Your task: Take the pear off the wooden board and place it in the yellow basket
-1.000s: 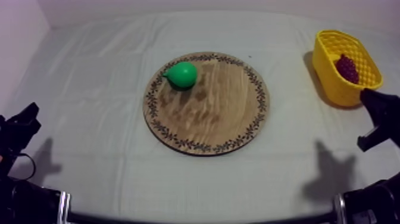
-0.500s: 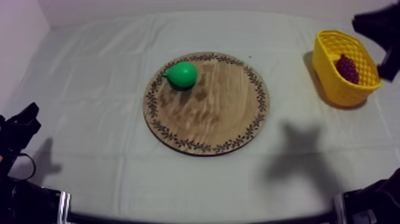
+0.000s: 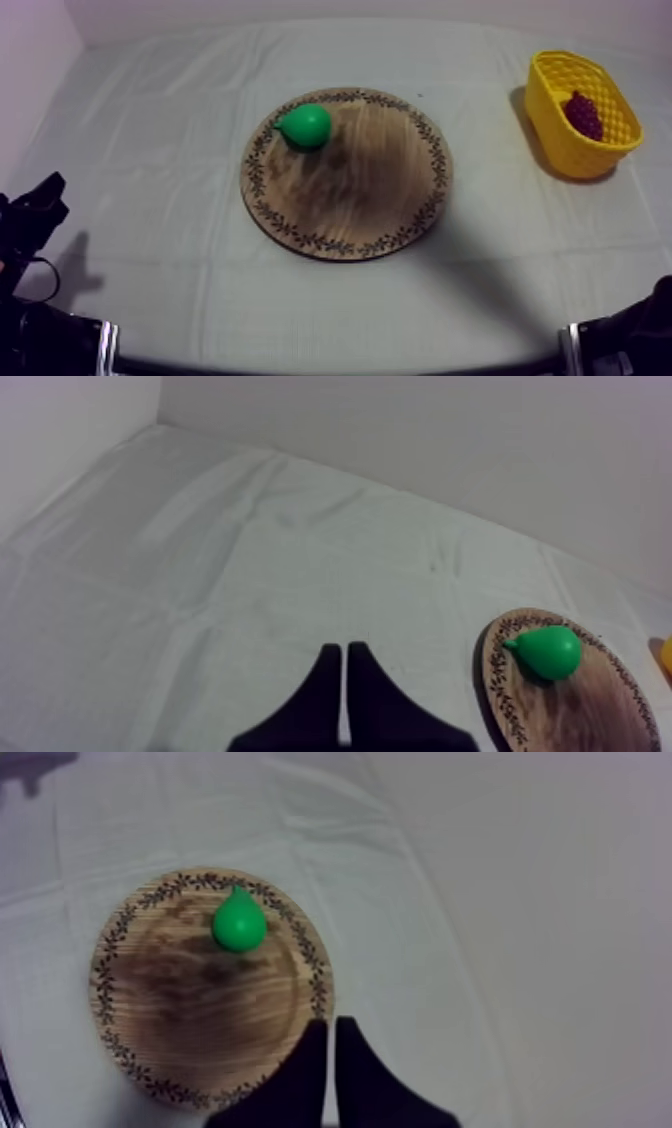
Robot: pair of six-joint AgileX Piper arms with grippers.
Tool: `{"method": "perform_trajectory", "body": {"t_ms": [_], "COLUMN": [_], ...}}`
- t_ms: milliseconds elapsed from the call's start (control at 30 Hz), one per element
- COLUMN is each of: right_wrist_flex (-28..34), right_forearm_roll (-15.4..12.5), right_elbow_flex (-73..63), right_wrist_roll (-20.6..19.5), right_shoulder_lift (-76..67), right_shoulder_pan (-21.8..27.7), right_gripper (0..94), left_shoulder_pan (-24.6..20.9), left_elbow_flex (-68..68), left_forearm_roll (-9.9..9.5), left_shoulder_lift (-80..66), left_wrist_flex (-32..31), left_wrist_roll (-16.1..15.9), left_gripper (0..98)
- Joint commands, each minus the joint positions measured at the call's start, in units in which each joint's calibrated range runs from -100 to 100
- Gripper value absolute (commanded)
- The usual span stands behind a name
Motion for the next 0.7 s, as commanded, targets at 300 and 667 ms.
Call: {"method": "perform_trajectory", "body": {"t_ms": [300, 667], "right_wrist_flex": [13.99, 15.69], "right_forearm_roll": [3.81, 7.44], "right_elbow_flex": [-35.12, -37.92], "right_wrist_roll": [1.95, -0.16], "right_shoulder_lift": [29.54, 43.16], "right_shoulder_pan": [-4.54, -7.08], "right_gripper": [0.7, 0.7], "left_shoulder_pan": [0.02, 0.02], "left_elbow_flex": [0.00, 0.00], "left_forearm_roll": [-0.02, -0.02], "left_shoulder_lift": [0.00, 0.00], "left_wrist_flex": [-0.01, -0.01], "left_wrist_roll": [0.01, 0.01], "left_gripper": [0.1, 0.1]}}
